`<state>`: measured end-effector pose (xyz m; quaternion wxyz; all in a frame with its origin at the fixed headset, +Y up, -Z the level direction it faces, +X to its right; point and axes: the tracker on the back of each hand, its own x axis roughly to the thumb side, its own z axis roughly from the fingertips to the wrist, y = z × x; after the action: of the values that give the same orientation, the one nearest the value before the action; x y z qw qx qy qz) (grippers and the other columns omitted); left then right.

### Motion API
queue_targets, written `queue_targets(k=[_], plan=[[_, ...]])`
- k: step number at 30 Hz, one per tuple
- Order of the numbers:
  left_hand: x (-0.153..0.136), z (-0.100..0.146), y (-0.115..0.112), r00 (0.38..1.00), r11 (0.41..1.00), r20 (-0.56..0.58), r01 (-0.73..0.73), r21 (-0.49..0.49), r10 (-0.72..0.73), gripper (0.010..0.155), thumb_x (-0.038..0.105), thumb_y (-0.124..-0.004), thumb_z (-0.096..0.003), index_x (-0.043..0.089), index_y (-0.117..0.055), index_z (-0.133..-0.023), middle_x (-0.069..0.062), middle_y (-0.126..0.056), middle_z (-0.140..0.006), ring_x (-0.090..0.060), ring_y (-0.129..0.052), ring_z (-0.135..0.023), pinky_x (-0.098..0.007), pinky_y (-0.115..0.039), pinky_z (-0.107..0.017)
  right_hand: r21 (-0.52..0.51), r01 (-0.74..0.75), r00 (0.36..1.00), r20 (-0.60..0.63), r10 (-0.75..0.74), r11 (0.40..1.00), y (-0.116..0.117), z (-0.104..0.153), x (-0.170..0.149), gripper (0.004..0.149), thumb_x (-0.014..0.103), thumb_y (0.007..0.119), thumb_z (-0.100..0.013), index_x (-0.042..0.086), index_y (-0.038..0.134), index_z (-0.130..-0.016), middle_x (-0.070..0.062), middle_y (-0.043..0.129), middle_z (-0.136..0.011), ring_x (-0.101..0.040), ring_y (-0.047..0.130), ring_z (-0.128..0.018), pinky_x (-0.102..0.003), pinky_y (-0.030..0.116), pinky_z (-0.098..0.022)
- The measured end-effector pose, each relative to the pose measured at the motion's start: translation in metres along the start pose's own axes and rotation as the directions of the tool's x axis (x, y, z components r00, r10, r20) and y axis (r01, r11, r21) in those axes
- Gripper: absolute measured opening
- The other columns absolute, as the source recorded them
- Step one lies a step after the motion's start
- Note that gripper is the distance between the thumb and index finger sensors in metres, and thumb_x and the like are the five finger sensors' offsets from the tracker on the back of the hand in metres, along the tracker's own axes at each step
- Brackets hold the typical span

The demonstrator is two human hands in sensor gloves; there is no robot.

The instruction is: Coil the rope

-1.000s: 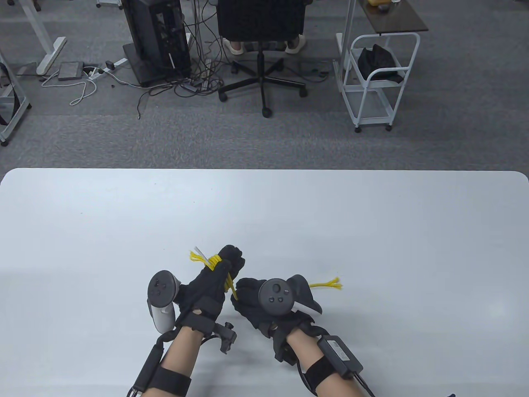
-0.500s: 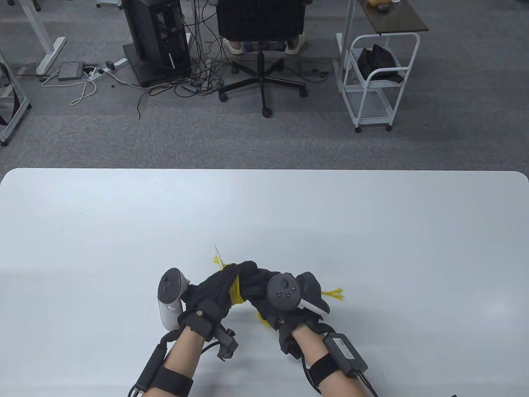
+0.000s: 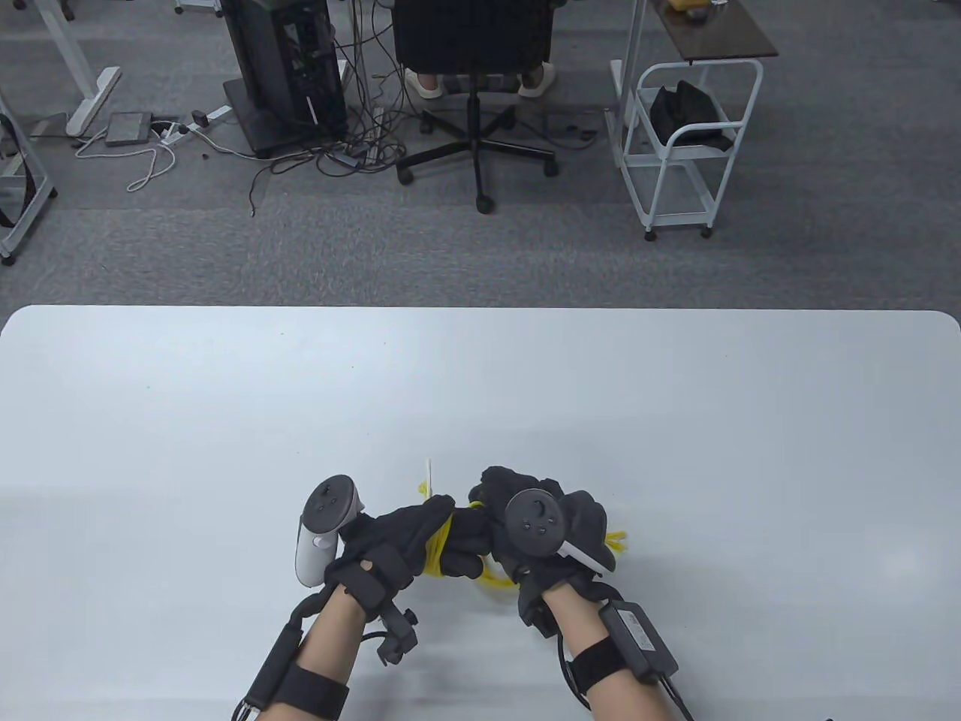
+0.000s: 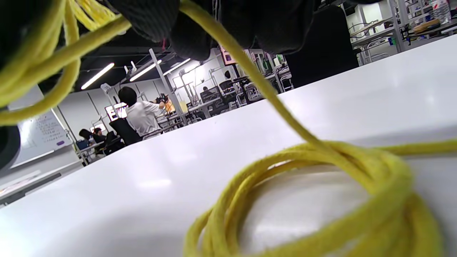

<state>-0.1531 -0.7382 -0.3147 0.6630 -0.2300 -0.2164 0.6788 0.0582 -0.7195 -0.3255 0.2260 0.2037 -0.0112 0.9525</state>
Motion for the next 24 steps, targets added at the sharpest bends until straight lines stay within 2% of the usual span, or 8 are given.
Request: queue_targets(k=[6,8,13,16,19,24], plan=[[-0.004,-0.003,-0.004,0.989,0.989,-0.112,0.087,-0.121,-0.1,0.06,0.052,-0.054,-0.0631,0.014,-0.09,-0.093,-0.019,-0.102,-0.083,-0.028,-0.111,-0.057,-0.036,-0.087,-0.049,-0.054,0.086,0.996,-0.012,-0.087,0.995,-0.008,0.001,-0.007,0.041,0.038,0.069,-0.059,0.016,0.07,-0.094,-0.02,0.06,-0.109,-0.05,0.069,-0.092,-0.077,0.045,-0.066],[-0.005,-0.004,-0.006,0.978,0.982,-0.143,0.135,-0.132,-0.154,0.06,0.052,-0.054,-0.0633,0.014,-0.089,-0.094,-0.02,-0.101,-0.084,-0.029,-0.111,-0.059,-0.037,-0.086,-0.049,-0.063,0.114,0.993,-0.001,-0.114,0.991,-0.009,0.001,-0.006,0.041,0.038,0.069,-0.059,0.016,0.071,-0.094,-0.019,0.061,-0.109,-0.049,0.069,-0.092,-0.077,0.046,-0.066],[-0.007,-0.002,-0.005,0.942,0.967,-0.217,0.249,-0.055,-0.255,0.064,0.05,-0.048,-0.0635,0.01,-0.082,-0.1,-0.024,-0.095,-0.092,-0.034,-0.107,-0.066,-0.04,-0.083,-0.054,-0.071,0.204,0.978,0.058,-0.2,0.976,-0.005,0.002,0.006,0.041,0.038,0.069,-0.059,0.015,0.07,-0.094,-0.019,0.061,-0.109,-0.049,0.069,-0.092,-0.077,0.046,-0.066],[-0.007,0.001,-0.001,0.959,0.979,-0.201,0.202,-0.013,-0.2,0.067,0.05,-0.044,-0.0631,0.009,-0.078,-0.103,-0.025,-0.09,-0.096,-0.035,-0.104,-0.071,-0.041,-0.081,-0.056,-0.105,0.241,0.969,0.077,-0.234,0.965,-0.003,0.003,0.015,0.041,0.036,0.068,-0.06,0.013,0.069,-0.094,-0.019,0.06,-0.109,-0.049,0.069,-0.091,-0.076,0.047,-0.065],[-0.008,0.004,0.003,0.983,0.991,-0.161,0.101,0.091,-0.085,0.068,0.05,-0.043,-0.0629,0.007,-0.076,-0.104,-0.027,-0.088,-0.097,-0.037,-0.103,-0.072,-0.042,-0.08,-0.057,-0.096,0.269,0.959,0.114,-0.258,0.958,-0.001,0.004,0.02,0.041,0.037,0.068,-0.06,0.014,0.069,-0.094,-0.02,0.057,-0.11,-0.049,0.068,-0.092,-0.077,0.046,-0.065],[-0.006,0.008,0.007,0.977,0.973,-0.172,0.154,0.174,-0.124,0.068,0.051,-0.043,-0.0633,0.008,-0.073,-0.106,-0.026,-0.086,-0.099,-0.036,-0.101,-0.074,-0.041,-0.08,-0.058,-0.087,0.273,0.951,0.172,-0.256,0.958,0.002,0.006,0.029,0.043,0.037,0.066,-0.06,0.012,0.067,-0.096,-0.019,0.054,-0.111,-0.049,0.065,-0.094,-0.078,0.044,-0.066]])
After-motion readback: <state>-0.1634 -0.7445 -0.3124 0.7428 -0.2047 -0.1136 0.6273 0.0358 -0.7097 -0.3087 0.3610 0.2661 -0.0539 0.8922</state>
